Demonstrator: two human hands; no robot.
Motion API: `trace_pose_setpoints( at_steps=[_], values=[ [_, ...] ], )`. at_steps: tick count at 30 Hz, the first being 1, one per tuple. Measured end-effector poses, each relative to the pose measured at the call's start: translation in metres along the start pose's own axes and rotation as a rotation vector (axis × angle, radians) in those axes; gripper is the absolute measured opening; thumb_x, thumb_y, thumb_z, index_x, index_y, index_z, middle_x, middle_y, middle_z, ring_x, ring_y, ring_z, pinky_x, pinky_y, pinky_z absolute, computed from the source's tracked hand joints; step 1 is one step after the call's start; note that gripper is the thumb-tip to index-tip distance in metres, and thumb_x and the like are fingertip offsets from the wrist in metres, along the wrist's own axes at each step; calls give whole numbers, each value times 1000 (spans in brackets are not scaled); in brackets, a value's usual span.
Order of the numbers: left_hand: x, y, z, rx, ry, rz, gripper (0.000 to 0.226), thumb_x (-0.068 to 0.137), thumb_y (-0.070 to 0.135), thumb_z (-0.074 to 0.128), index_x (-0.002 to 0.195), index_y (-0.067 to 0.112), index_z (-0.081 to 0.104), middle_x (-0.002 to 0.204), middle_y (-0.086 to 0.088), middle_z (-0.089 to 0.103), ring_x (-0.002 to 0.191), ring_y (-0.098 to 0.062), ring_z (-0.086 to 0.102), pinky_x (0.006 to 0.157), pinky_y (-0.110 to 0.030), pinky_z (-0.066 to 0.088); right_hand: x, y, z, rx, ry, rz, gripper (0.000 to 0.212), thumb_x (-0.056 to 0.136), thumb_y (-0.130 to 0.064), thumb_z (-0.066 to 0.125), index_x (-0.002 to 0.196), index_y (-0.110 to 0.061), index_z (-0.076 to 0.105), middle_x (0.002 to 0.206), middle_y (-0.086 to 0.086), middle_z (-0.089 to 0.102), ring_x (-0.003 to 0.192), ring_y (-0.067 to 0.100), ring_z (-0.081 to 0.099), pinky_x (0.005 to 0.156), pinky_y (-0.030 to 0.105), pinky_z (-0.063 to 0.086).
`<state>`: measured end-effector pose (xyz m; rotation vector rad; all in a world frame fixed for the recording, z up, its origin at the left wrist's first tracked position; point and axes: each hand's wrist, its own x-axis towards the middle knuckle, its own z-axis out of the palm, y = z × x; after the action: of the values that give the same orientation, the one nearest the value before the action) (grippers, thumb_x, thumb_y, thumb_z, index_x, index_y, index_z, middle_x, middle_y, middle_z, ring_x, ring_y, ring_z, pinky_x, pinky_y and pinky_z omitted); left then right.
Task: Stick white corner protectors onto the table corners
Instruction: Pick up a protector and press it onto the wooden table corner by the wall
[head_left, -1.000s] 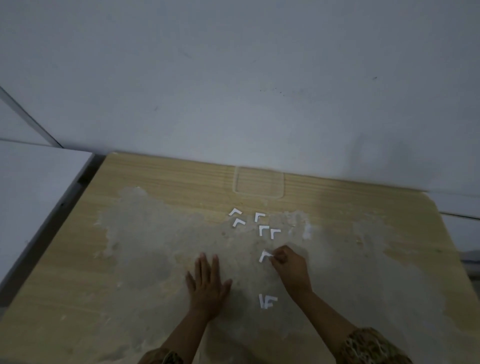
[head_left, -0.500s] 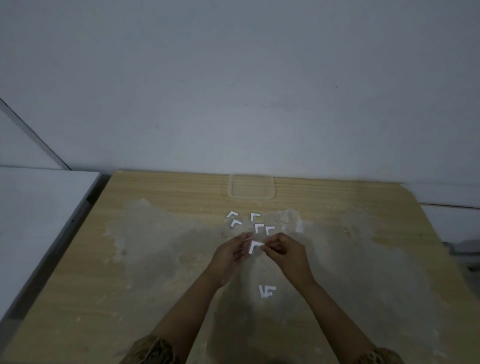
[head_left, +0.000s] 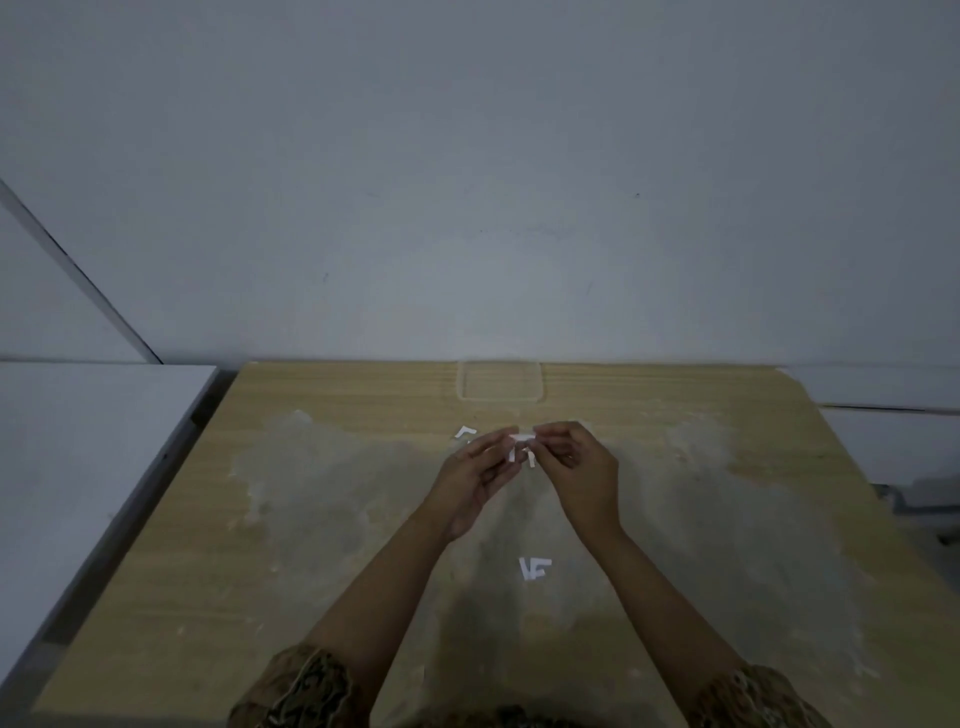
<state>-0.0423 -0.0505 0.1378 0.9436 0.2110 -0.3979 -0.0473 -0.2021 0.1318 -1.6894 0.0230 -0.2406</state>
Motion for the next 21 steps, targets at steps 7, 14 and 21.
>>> trace_pose_setpoints(
  at_steps=[7, 14, 21],
  values=[
    [-8, 10, 21, -14, -42, 30, 27, 90, -2, 54, 112, 11, 64, 107, -9, 72, 95, -19, 71, 84, -25, 57, 0, -18, -5, 0, 53, -56, 21, 85, -4, 67, 99, -18, 74, 90, -4, 74, 82, 8, 71, 75, 18, 55],
    [-6, 20, 31, -41, -10, 101, 26, 90, -6, 53, 110, 7, 63, 93, -6, 75, 85, -16, 72, 74, -22, 58, 3, -40, 0, 40, 117, -97, 10, 81, -9, 75, 91, -7, 75, 81, 0, 75, 74, 4, 71, 70, 13, 53],
    [-1, 22, 23, -123, 44, 132, 31, 92, -2, 52, 122, 5, 59, 103, -7, 72, 87, -15, 72, 73, -20, 58, 9, -30, 0, -47, 38, -36, 5, 86, -16, 70, 86, -12, 67, 83, -5, 70, 75, 4, 66, 63, 13, 50]
  ],
)
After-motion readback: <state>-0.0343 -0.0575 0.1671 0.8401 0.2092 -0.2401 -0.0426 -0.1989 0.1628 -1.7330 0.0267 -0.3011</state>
